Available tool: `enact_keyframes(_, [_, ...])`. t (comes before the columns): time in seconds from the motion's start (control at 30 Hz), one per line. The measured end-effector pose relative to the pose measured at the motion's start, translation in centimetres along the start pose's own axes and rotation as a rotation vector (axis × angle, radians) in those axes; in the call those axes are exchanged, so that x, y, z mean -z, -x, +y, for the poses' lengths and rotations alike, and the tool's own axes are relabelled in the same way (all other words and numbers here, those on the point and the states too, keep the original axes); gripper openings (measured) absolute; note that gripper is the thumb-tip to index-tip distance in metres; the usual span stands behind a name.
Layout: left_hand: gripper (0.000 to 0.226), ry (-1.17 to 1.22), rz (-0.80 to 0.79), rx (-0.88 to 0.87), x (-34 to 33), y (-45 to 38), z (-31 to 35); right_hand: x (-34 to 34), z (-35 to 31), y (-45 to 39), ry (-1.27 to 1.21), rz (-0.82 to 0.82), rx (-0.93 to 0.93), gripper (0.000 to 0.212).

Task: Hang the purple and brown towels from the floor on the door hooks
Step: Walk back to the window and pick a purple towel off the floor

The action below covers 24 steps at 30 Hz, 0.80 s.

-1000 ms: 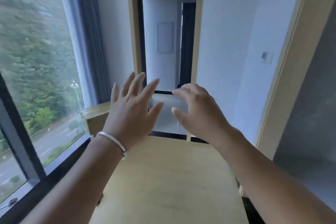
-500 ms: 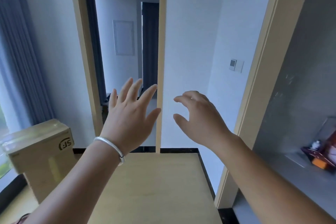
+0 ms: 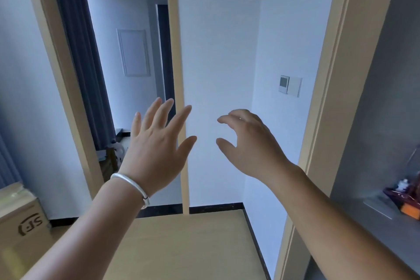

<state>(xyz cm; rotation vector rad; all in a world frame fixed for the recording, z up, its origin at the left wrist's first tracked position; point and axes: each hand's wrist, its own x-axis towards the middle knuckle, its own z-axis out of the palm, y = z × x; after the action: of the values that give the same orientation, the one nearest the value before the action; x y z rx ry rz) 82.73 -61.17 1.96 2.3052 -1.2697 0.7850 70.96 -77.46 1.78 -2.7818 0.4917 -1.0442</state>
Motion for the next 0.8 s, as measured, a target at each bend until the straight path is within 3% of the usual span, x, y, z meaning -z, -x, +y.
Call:
enact_keyframes(0.43, [0.062,-0.013,-0.039,0.032,-13.5,-15.1,-2.6,-8.7,12.4,-13.9,0.005,-0.059,0.014,0.042])
enact_keyframes(0.8, [0.062,-0.070,-0.007,0.176,-24.1,-26.9,-16.1,-22.7,13.2,-30.9,0.019,-0.111,0.068,0.043])
